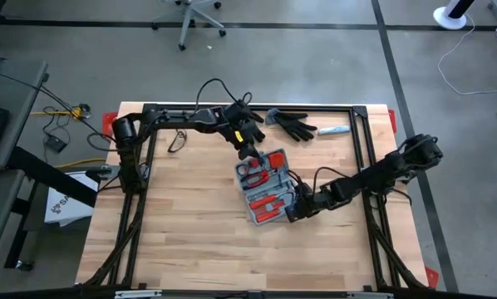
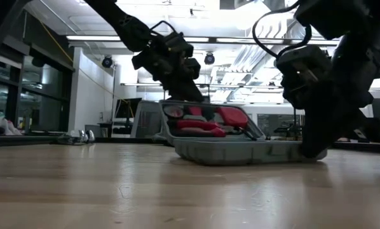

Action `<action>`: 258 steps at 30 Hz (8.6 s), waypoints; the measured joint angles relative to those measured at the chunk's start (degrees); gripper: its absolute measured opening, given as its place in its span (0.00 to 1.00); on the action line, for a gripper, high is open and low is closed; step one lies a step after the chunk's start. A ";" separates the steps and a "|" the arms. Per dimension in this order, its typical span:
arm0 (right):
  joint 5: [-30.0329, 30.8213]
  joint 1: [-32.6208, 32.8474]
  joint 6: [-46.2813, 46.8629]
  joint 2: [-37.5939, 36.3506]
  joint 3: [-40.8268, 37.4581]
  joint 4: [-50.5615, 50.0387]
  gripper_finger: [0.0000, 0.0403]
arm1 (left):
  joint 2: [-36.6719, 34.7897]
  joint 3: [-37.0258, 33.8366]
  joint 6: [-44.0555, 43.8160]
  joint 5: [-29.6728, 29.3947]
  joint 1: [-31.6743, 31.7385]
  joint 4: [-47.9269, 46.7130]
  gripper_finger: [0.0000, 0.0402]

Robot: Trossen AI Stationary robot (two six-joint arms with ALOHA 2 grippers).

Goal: Prefit tool cases
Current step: Close the gray tool box, then return to Home Position

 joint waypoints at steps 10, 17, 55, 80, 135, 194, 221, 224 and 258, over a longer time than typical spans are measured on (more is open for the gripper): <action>2.27 -0.43 -0.16 0.09 0.00 0.28 0.00 | -3.80 -0.07 -2.98 0.85 -1.73 -0.55 0.00; 2.53 -1.56 -0.29 0.09 0.00 0.28 0.00 | -4.48 -0.01 -3.71 0.66 -4.42 0.14 0.00; 6.16 -6.28 -4.25 0.07 0.00 9.99 0.00 | -1.83 -0.22 1.45 -19.43 -18.19 -5.17 0.09; -4.84 -27.84 -23.96 -1.97 3.16 4.01 0.00 | -10.18 -22.87 -8.81 -30.91 -13.92 13.93 0.00; 9.55 -13.63 -6.04 -39.19 -34.29 52.19 0.00 | -93.34 -72.19 -60.21 -45.18 -14.72 35.11 0.00; -1.05 -11.58 -8.10 -39.17 -34.32 19.10 0.00 | -102.35 -72.06 -65.90 -38.07 -15.45 15.06 0.00; -1.07 -11.58 -8.12 -39.17 -34.32 19.10 0.00 | -102.35 -72.06 -65.91 -38.05 -15.48 15.06 0.00; -1.07 -11.58 -8.12 -39.17 -34.32 19.08 0.00 | -102.35 -72.06 -65.91 -38.05 -15.48 15.04 0.00; -1.06 -11.59 -8.11 -39.17 -34.32 19.10 0.00 | -102.35 -72.06 -65.91 -38.07 -15.48 15.06 0.00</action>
